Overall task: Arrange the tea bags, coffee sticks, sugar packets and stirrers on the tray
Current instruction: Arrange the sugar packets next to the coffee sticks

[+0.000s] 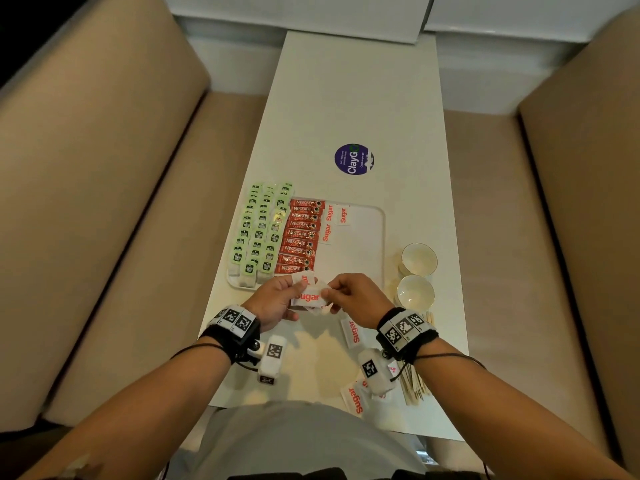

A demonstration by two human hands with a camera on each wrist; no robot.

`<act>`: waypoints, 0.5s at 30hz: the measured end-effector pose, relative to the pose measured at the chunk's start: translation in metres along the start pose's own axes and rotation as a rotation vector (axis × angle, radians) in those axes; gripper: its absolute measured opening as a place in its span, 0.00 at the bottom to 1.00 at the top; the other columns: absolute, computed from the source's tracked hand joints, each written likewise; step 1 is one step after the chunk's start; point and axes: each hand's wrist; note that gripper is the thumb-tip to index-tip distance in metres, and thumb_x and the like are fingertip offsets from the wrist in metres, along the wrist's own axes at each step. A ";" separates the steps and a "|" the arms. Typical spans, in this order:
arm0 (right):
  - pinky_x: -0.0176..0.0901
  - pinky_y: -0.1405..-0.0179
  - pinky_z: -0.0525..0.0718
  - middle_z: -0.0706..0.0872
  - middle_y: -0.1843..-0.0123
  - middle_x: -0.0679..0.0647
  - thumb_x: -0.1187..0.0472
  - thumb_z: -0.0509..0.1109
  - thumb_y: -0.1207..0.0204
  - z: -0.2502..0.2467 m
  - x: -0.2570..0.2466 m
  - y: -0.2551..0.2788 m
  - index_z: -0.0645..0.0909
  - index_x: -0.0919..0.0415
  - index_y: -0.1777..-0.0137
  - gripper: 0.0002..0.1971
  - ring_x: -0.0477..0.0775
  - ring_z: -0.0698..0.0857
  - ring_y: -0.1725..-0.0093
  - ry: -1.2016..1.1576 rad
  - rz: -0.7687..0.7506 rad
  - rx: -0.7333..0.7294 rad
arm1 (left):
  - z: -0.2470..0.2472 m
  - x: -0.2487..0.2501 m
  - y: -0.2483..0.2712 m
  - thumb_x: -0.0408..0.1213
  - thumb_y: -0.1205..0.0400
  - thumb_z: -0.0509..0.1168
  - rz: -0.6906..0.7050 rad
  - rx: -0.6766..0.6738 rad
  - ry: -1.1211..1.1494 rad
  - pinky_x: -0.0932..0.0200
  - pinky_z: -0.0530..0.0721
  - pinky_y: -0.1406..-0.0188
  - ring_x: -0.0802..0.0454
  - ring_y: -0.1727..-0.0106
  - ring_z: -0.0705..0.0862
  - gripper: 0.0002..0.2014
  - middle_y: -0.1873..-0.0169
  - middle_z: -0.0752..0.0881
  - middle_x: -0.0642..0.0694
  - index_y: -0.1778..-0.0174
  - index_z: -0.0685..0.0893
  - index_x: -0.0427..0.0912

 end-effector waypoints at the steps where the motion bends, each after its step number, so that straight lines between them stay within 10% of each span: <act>1: 0.43 0.59 0.87 0.93 0.60 0.50 0.52 0.71 0.16 -0.001 0.000 0.000 0.86 0.56 0.53 0.09 0.46 0.92 0.62 -0.009 0.003 0.005 | -0.001 0.002 0.000 0.39 0.11 0.61 -0.010 0.007 0.012 0.64 0.79 0.81 0.40 0.53 0.91 0.12 0.45 0.91 0.36 0.35 0.84 0.41; 15: 0.35 0.62 0.84 0.90 0.56 0.48 0.55 0.66 0.12 0.007 -0.006 -0.017 0.85 0.54 0.43 0.07 0.41 0.86 0.63 -0.010 -0.081 0.038 | 0.002 0.012 0.007 0.41 0.08 0.57 -0.046 -0.047 -0.110 0.60 0.84 0.78 0.35 0.57 0.93 0.12 0.49 0.92 0.37 0.34 0.81 0.45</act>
Point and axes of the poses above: each hand's wrist, its own y-axis away from the middle knuckle, its own z-axis out of the palm, x = y × z
